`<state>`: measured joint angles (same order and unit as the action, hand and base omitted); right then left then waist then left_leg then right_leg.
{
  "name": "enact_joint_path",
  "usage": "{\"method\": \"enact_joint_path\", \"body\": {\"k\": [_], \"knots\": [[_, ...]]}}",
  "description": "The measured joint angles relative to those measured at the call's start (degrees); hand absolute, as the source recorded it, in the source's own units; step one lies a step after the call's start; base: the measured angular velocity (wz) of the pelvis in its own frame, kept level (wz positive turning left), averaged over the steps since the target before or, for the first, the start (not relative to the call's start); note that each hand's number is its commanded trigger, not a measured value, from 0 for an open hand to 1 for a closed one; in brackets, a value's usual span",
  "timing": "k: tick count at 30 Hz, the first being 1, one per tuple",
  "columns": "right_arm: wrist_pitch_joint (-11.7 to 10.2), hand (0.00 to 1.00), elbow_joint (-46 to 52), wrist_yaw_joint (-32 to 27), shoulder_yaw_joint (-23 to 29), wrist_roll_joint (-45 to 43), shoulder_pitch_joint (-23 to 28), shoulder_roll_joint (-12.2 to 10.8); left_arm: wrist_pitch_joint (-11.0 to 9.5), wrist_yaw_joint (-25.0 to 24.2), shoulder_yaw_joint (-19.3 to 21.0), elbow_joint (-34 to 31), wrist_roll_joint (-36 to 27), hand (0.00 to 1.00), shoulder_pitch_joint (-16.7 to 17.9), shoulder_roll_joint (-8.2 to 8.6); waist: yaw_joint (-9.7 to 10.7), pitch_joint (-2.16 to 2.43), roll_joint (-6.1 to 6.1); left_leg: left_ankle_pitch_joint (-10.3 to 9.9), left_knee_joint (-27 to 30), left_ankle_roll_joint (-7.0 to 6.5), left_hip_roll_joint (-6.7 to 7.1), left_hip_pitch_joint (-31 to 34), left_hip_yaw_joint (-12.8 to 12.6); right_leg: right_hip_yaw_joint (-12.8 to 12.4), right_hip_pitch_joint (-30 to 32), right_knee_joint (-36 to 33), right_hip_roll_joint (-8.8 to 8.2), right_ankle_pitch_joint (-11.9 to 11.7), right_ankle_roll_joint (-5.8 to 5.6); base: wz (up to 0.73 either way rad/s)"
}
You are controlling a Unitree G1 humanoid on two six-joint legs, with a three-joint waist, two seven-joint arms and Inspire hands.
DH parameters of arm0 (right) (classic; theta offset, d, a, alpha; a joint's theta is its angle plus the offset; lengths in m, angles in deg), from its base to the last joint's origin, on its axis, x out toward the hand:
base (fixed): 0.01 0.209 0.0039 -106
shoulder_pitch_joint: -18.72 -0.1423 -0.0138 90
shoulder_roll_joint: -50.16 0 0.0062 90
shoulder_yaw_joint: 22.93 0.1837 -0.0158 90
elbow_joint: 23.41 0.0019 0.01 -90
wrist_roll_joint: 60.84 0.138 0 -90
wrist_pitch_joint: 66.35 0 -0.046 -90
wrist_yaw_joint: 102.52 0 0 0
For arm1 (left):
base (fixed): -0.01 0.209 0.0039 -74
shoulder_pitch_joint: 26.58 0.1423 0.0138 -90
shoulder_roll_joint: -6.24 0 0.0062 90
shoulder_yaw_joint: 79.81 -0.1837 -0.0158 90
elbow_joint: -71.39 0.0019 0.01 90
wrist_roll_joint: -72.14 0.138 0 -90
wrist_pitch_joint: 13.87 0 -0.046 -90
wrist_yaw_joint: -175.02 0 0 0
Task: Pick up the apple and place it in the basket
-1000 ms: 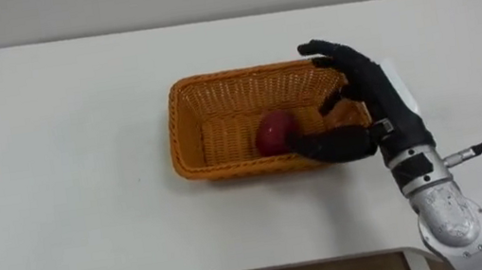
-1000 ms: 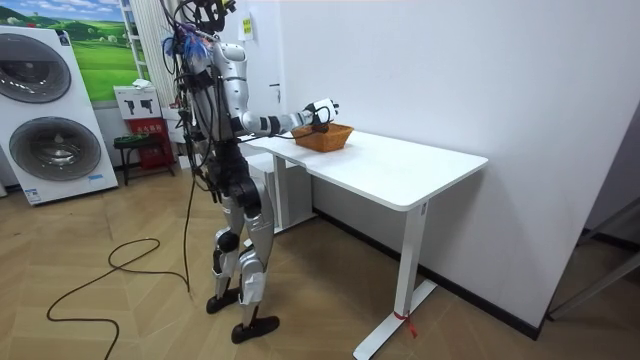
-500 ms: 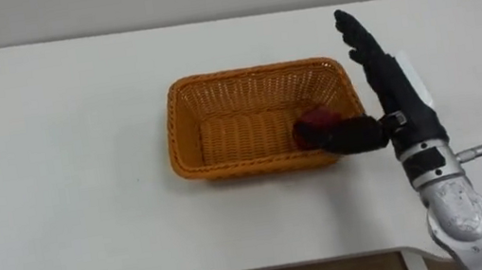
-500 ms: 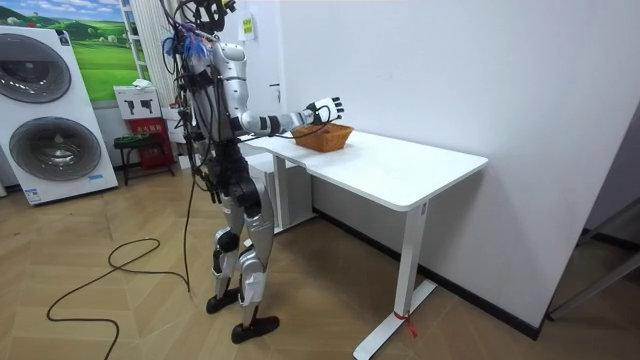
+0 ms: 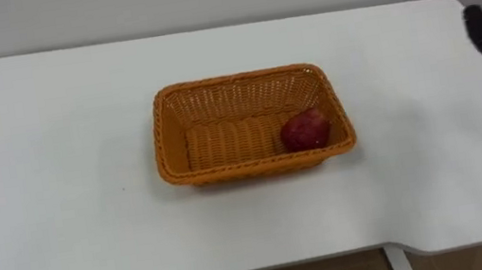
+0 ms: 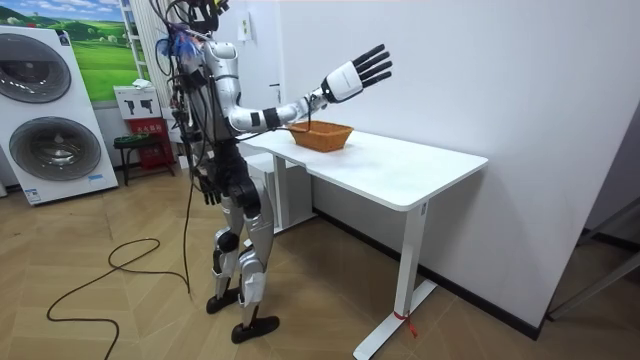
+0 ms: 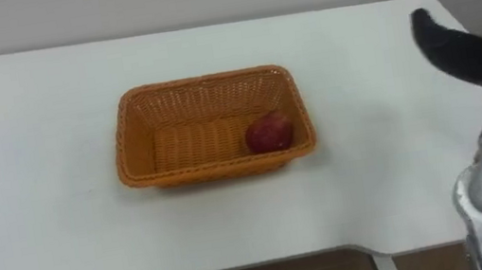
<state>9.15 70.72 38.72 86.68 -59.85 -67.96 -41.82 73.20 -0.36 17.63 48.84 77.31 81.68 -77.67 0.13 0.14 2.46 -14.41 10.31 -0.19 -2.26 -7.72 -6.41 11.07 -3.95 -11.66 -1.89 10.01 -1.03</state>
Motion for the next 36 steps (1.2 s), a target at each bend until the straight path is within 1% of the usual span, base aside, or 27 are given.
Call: {"method": "enact_joint_path", "body": {"k": [1, 2, 6, 7, 8, 9, 10, 11, 12, 14, 17, 18, 19, 20, 21, 22, 23, 24, 25, 27, 28, 30, 31, 32, 33, 34, 36], "knots": [[0.0, 0.0, 0.0, -1.1, 0.8, 0.6, 0.0, 0.1, 0.0, 0.0, 0.4, 0.0, 0.0, 0.0, 0.2, 0.0, 0.4, 0.03, 0.01, 0.0, 0.0, 0.0, 0.0, 0.0, 0.0, 0.0, 0.0, 0.0, 0.01, 0.0, 0.0, 0.0], [0.0, 0.0, 0.0, -3.3, 2.5, 1.3, 0.0, 0.1, 0.0, 0.3, 0.7, 0.0, 0.0, 0.0, 0.4, 0.0, 1.2, -0.15, 0.35, 0.0, 0.0, 0.01, 0.01, 0.1, 0.0, 0.0, 0.0, 0.0, 0.0, 0.0, 0.0, 0.0], [-0.7, 0.0, -0.2, -11.2, 7.1, 3.8, 0.0, 0.3, 0.0, 1.2, 0.7, -0.1, 0.1, 0.0, 0.4, 0.0, 2.8, -0.16, 0.5, 0.0, 0.1, 0.01, 0.01, 0.1, 0.0, 0.0, 0.1, 0.0, 0.03, 0.0, 0.01, 0.0], [-0.8, 0.0, -0.3, -12.3, 7.7, 4.5, 0.1, 0.5, 0.0, 1.3, 0.7, -0.1, 0.1, 0.0, 0.4, 0.0, 3.0, -0.14, 0.56, 0.0, 0.0, 0.02, 0.01, 0.2, 0.0, 0.0, 0.1, 0.0, 0.03, 0.0, 0.01, 0.0], [-1.0, 0.0, -0.6, -14.5, 8.8, 6.0, 0.4, 0.6, 0.2, 1.5, 0.7, -0.7, 0.1, 0.0, 0.3, -0.03, 3.0, -0.05, 0.44, 0.0, 0.1, 0.02, 0.02, 0.1, 0.0, -0.1, 0.1, 0.1, 0.05, 0.0, 0.01, 0.0], [-1.0, 0.0, -1.2, -16.8, 9.5, 7.4, 0.8, 0.7, 0.3, 1.8, 0.8, -1.1, 0.1, 0.0, 0.2, -0.06, 3.0, -0.05, 0.49, 0.0, 0.1, 0.02, 0.01, 0.1, -0.1, -0.2, 0.3, 0.1, 0.06, 0.0, 0.01, 0.0], [-1.0, 0.0, -1.7, -17.8, 9.6, 8.3, 0.9, 0.7, 0.4, 2.1, 0.8, -1.2, 0.1, 0.0, 0.1, -0.05, 3.0, 0.08, 0.15, 0.0, 0.1, 0.02, -0.01, 0.0, -0.2, -0.3, 0.3, 0.1, 0.09, 0.0, 0.01, -0.08], [-1.1, 0.0, -3.1, -19.5, 9.9, 10.2, 1.2, 0.9, 0.4, 2.7, 0.8, -1.3, 0.1, 0.0, 0.0, -0.05, 3.0, 0.0, 0.48, 0.0, 0.0, 0.02, -0.03, 0.0, -0.5, -0.6, 0.6, 0.1, 0.12, 0.0, 0.01, -0.1], [-1.1, 0.0, -5.4, -20.6, 10.3, 12.3, 1.3, 1.0, 0.5, 3.3, 0.8, -1.6, 0.0, 0.0, 0.0, -0.05, 3.0, 0.17, 0.1, 0.0, 0.0, 0.02, -0.01, 0.1, -0.6, -0.7, 0.7, 0.0, 0.12, 0.0, 0.01, -0.09], [-1.0, 0.0, -10.2, -21.8, 10.8, 16.4, 1.3, 1.0, 0.6, 3.9, 0.7, -2.3, 0.0, 0.0, 0.0, -0.05, 3.1, 0.17, 0.26, 0.0, 0.1, 0.01, -0.01, 0.2, -0.9, -0.9, 0.9, -0.2, 0.1, 0.0, 0.01, -0.03], [-0.4, 0.0, -17.1, -21.5, 10.9, 25.5, 2.3, 1.0, 2.3, 3.9, 0.7, -4.4, 0.0, 0.0, 0.3, -0.02, 4.1, 0.21, 0.03, 0.0, 0.1, 0.01, -0.03, 0.9, -0.8, -0.6, 1.0, 0.0, 0.05, 0.0, 0.01, 0.05], [-0.3, 0.0, -20.7, -20.9, 11.1, 28.6, 2.4, 1.0, 2.7, 3.8, 0.9, -4.5, 0.0, 0.0, 0.3, -0.02, 4.6, 0.34, -0.31, 0.0, 0.0, 0.01, -0.03, 1.1, -0.5, -0.3, 1.0, 0.1, 0.01, 0.0, 0.02, 0.09], [-0.2, 0.0, -22.8, -20.5, 11.2, 30.1, 2.5, 1.0, 2.8, 3.8, 1.0, -4.6, 0.0, 0.0, 0.3, -0.02, 4.7, 0.32, -0.21, 0.0, 0.0, 0.01, -0.02, 1.1, -0.4, -0.1, 0.9, 0.1, -0.02, 0.0, 0.01, 0.07], [0.2, 0.0, -27.1, -19.7, 11.3, 32.7, 2.6, 1.0, 3.0, 3.7, 1.2, -4.8, 0.0, 0.0, 0.3, 0.01, 4.8, 0.39, -0.46, 0.0, 0.0, 0.01, -0.02, 1.1, -0.3, -0.1, 0.9, 0.1, 0.01, 0.0, 0.01, 0.0], [0.6, 0.0, -31.4, -18.4, 11.2, 35.6, 2.9, 0.9, 3.2, 3.7, 1.4, -5.5, 0.0, 0.0, 0.3, 0.22, 4.8, 0.32, -0.69, 0.0, 0.0, 0.01, -0.04, 1.1, -0.4, -0.3, 0.9, 0.1, 0.03, 0.0, 0.01, 0.0], [1.0, 0.0, -34.0, -17.5, 11.2, 36.7, 3.0, 0.9, 3.3, 3.6, 1.6, -5.8, 0.1, 0.0, 0.3, 0.36, 4.8, 0.33, -0.84, 0.0, 0.0, 0.01, -0.03, 1.1, -0.4, -0.3, 0.9, 0.1, 0.03, 0.0, 0.01, 0.0], [1.9, 0.0, -39.6, -15.7, 11.1, 37.5, 3.0, 0.6, 3.3, 3.6, 2.3, -6.0, 0.1, 0.0, 0.1, 0.63, 4.8, 0.38, -1.05, 0.0, 0.0, 0.01, -0.03, 1.0, -0.4, -0.3, 0.8, 0.1, 0.04, 0.0, 0.01, 0.0], [2.5, 0.0, -45.3, -13.8, 10.7, 38.1, 3.3, 0.1, 3.3, 3.7, 3.1, -5.9, 0.0, 0.0, 0.0, 0.9, 4.6, 0.34, -1.23, 0.0, 0.0, 0.02, -0.07, 0.7, -0.5, -0.8, 0.7, 0.1, 0.12, 0.0, 0.01, -0.05], [2.9, 0.0, -48.3, -12.7, 10.2, 38.8, 3.5, 0.0, 3.3, 3.6, 3.1, -5.8, 0.0, 0.0, 0.0, 0.9, 4.4, 0.29, -1.26, 0.0, 0.0, 0.02, -0.09, 0.4, -0.7, -0.9, 0.5, 0.2, 0.15, 0.0, 0.02, -0.05], [5.5, 0.0, -58.7, -8.0, 9.1, 41.5, 3.8, -0.8, 4.1, 3.3, 3.7, -5.8, 0.1, 0.0, 0.2, 1.32, 4.0, 0.22, -1.39, 0.0, -0.1, 0.02, -0.04, 0.1, -0.7, -1.1, 0.1, 0.4, 0.13, 0.1, 0.01, -0.02], [6.4, 0.0, -60.5, -6.9, 8.9, 42.0, 3.8, -1.1, 4.5, 3.1, 3.8, -5.8, 0.1, 0.0, 0.2, 1.5, 4.0, 0.17, -1.41, 0.0, -0.2, 0.02, -0.01, 0.2, -0.8, -1.3, 0.2, 0.4, 0.13, 0.1, 0.01, -0.06], [8.6, 0.0, -67.1, -0.8, 7.0, 42.7, 4.6, -3.1, 5.6, 1.8, 4.8, -5.5, 0.1, 0.0, 0.2, 1.88, 4.0, 0.22, -1.24, 0.0, 0.0, 0.01, -0.01, -0.1, -1.0, -1.5, 0.0, 0.4, 0.14, 0.1, 0.0, -0.04], [9.2, 0.0, -68.5, 0.7, 6.5, 42.7, 4.7, -3.6, 5.6, 1.4, 4.9, -5.5, 0.1, 0.0, 0.2, 1.89, 4.0, 0.17, -1.16, 0.0, 0.0, 0.01, -0.01, -0.2, -0.9, -1.5, 0.0, 0.6, 0.13, 0.2, 0.01, 0.0], [10.5, 0.0, -70.7, 3.7, 5.5, 42.9, 4.8, -4.4, 5.7, 0.7, 5.1, -5.6, 0.1, 0.0, 0.1, 1.97, 3.9, 0.08, -1.09, 0.0, 0.1, 0.01, -0.01, -0.4, -0.9, -1.5, 0.1, 0.9, 0.15, 0.2, 0.01, -0.05], [11.7, 0.0, -72.7, 7.0, 3.4, 42.2, 4.8, -4.8, 5.7, -0.1, 5.4, -5.5, 0.1, 0.0, 0.2, 2.05, 3.8, -0.01, -1.2, 0.0, 0.0, 0.01, 0.0, -0.6, -1.0, -1.6, 0.0, 0.9, 0.17, 0.2, 0.01, -0.05], [12.4, 0.0, -73.8, 8.8, 1.9, 41.3, 4.7, -4.9, 5.7, -0.3, 5.4, -5.6, 0.1, 0.0, 0.2, 2.04, 3.7, -0.03, -1.22, 0.0, 0.0, 0.01, 0.0, -0.7, -1.0, -1.7, 0.0, 0.8, 0.19, 0.2, 0.0, -0.08], [14.4, 0.0, -77.3, 15.7, -2.6, 36.1, 4.7, -4.8, 6.5, -0.9, 5.6, -5.7, 0.1, 0.0, -0.1, 2.01, 2.4, -0.05, -1.23, 0.0, -0.4, 0.0, -0.02, -0.9, -1.1, -1.7, -0.1, 0.9, 0.24, 0.1, -0.04, -0.02]]}}
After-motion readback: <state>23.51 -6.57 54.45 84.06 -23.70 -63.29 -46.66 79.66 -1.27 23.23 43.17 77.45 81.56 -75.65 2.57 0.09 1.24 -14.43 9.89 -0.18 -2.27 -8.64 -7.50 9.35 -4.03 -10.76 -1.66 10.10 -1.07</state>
